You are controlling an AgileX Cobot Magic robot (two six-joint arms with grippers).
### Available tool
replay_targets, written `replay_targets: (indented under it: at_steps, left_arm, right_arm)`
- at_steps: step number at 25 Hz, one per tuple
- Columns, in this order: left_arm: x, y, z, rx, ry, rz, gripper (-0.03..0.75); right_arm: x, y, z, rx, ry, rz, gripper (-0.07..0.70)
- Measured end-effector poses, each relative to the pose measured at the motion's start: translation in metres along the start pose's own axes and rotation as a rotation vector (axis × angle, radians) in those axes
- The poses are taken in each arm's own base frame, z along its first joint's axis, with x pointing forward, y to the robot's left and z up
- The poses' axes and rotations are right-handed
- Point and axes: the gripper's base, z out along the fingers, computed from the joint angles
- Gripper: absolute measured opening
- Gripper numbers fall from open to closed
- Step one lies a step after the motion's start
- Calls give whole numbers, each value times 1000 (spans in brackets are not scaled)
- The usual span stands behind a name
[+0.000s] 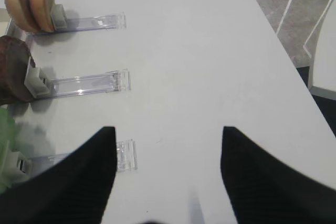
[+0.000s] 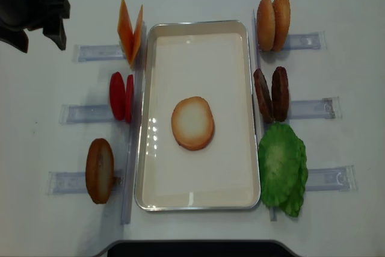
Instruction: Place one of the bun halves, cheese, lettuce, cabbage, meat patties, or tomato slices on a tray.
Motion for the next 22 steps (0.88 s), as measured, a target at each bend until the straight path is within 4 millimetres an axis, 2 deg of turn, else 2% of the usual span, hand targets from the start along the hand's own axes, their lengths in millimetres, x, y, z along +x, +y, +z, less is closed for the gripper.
replay_targets:
  at_steps: [7, 11, 14, 22]
  left_arm:
    - [1, 1, -4, 1, -13, 30, 573]
    - [16, 2, -12, 29, -17, 30, 571]
    - [43, 7, -16, 30, -7, 34, 571]
    - [142, 22, -18, 29, -2, 23, 570]
  right_arm:
    - [0, 0, 0, 0, 0, 0, 416]
    - [0, 0, 0, 0, 0, 0, 416]
    - [0, 0, 0, 0, 0, 0, 416]
    - [0, 0, 0, 0, 0, 0, 416]
